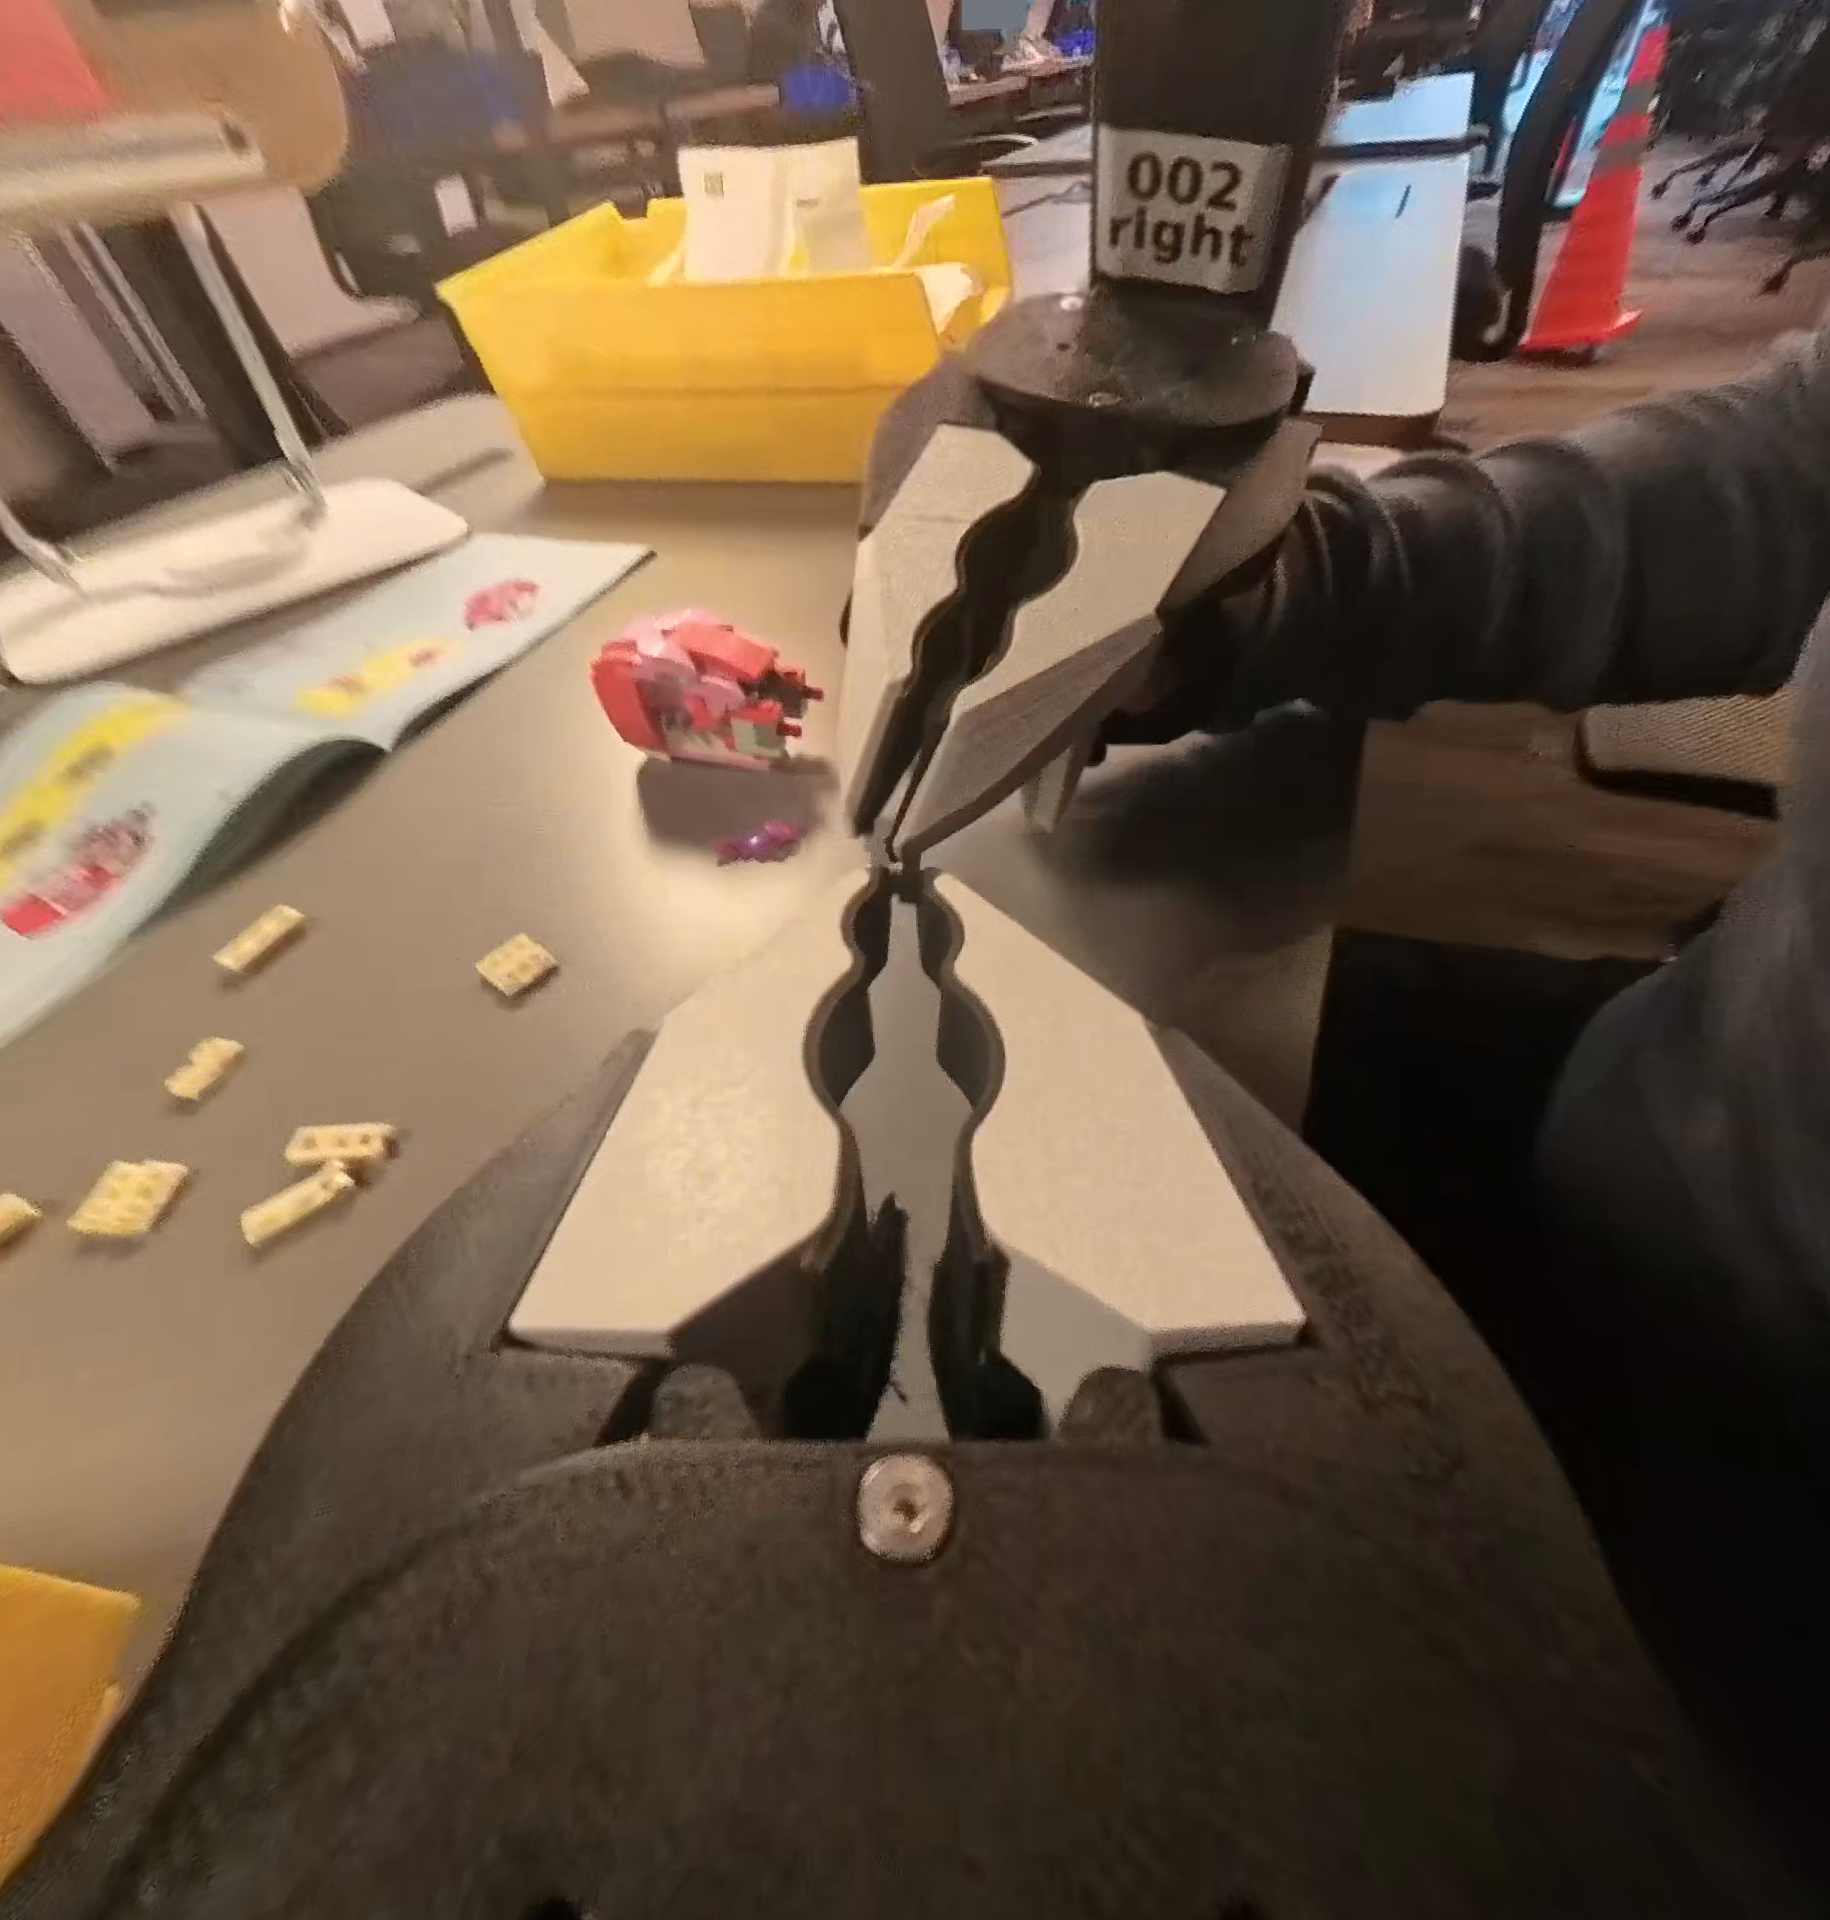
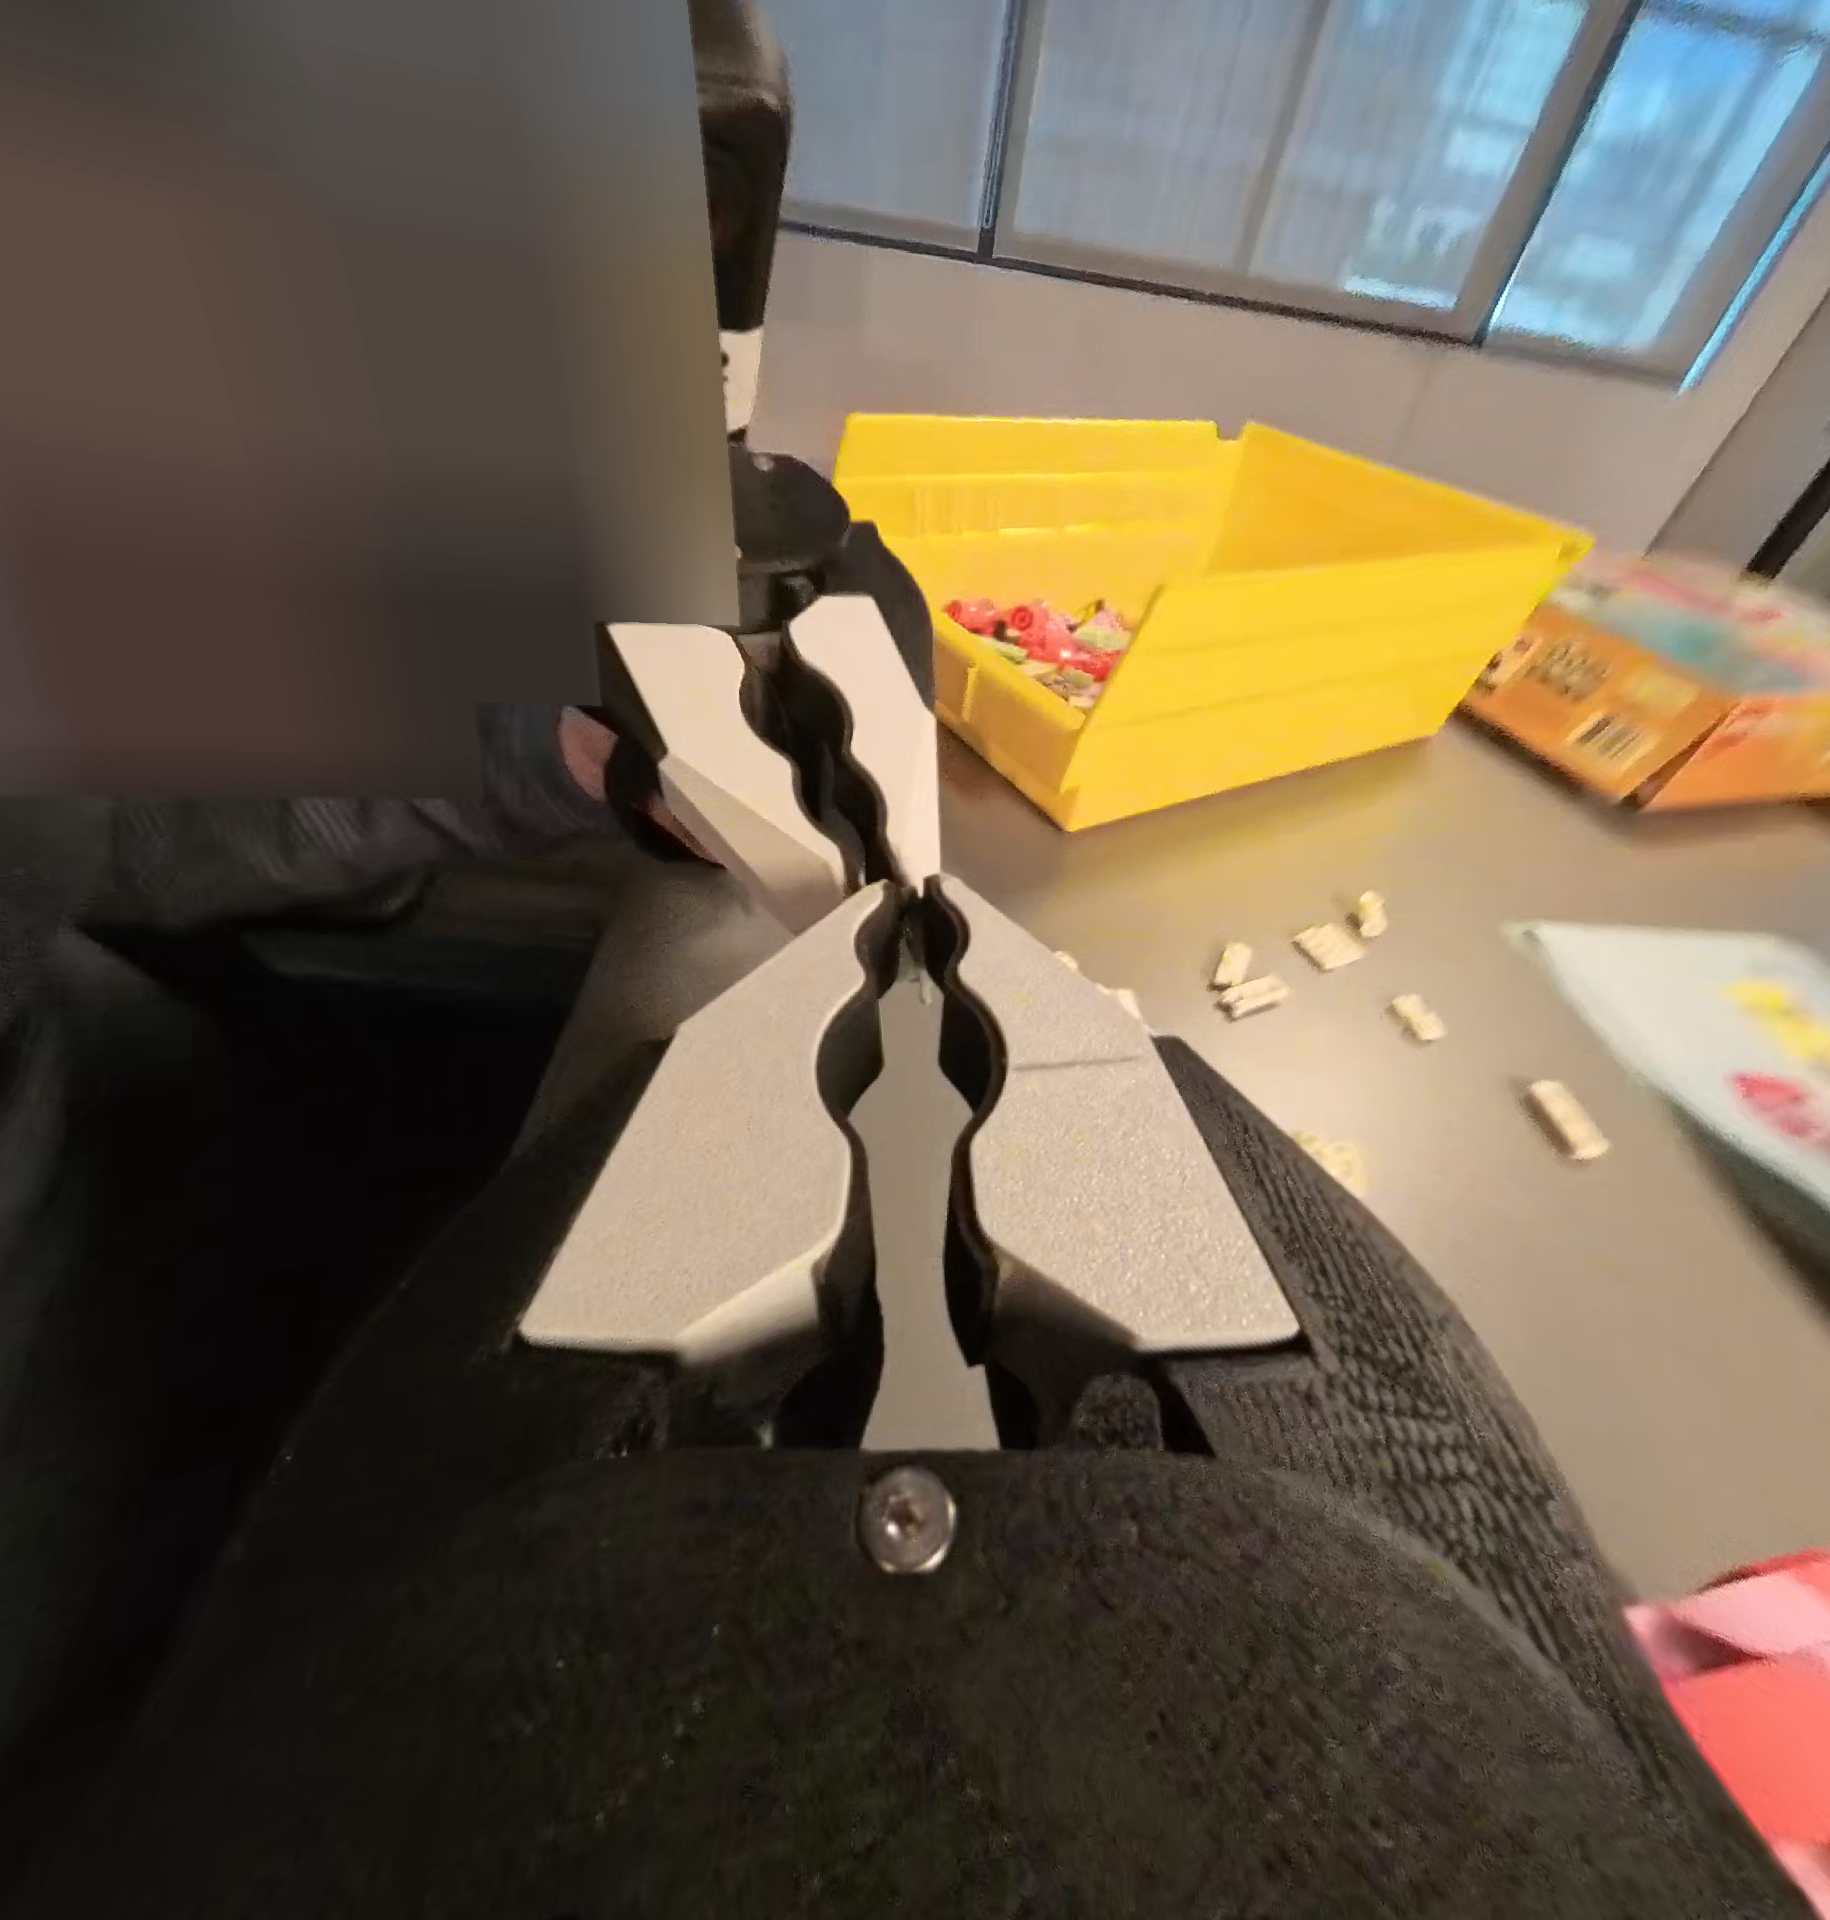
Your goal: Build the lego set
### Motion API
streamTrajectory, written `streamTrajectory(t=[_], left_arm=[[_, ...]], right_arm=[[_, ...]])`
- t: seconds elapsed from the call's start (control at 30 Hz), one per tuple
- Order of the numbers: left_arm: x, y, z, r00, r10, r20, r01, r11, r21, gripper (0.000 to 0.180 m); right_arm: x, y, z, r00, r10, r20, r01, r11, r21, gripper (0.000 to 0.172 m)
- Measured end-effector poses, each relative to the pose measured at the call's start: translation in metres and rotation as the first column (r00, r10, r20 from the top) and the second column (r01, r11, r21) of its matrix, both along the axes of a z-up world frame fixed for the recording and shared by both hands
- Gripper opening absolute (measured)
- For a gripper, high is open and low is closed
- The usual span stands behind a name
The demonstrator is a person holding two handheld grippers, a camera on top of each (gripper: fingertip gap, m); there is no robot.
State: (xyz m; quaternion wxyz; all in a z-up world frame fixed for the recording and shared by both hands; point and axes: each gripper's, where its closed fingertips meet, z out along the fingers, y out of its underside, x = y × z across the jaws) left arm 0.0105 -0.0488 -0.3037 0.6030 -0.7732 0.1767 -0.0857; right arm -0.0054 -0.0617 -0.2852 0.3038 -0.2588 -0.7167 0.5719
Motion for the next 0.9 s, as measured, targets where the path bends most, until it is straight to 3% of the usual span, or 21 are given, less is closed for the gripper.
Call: streamTrajectory(t=[0.13, 0.27, 0.37, 0.5, 0.9], left_arm=[[0.000, -0.002, 0.008, 0.993, 0.004, -0.118, 0.010, 0.992, 0.122, 0.004], [-0.008, -0.005, 0.014, 0.991, 0.018, -0.135, 0.006, 0.984, 0.178, 0.004], [-0.007, -0.009, 0.024, 0.996, -0.030, -0.083, 0.049, 0.971, 0.235, 0.004], [-0.003, -0.012, 0.028, 0.981, -0.051, -0.188, 0.110, 0.940, 0.323, 0.004], [0.001, -0.004, 0.016, 0.961, -0.038, -0.275, 0.116, 0.955, 0.275, 0.004]], right_arm=[[0.002, -0.004, 0.007, 0.992, 0.064, -0.106, -0.049, 0.989, 0.142, 0.002], [-0.006, -0.009, 0.012, 0.978, 0.146, -0.150, -0.103, 0.959, 0.263, 0.002], [-0.005, -0.014, 0.022, 0.956, 0.220, -0.192, -0.179, 0.961, 0.211, 0.002], [0.001, -0.018, 0.027, 0.930, 0.248, -0.272, -0.209, 0.964, 0.164, 0.002], [0.007, -0.010, 0.017, 0.897, 0.228, -0.380, -0.141, 0.960, 0.242, 0.001]])
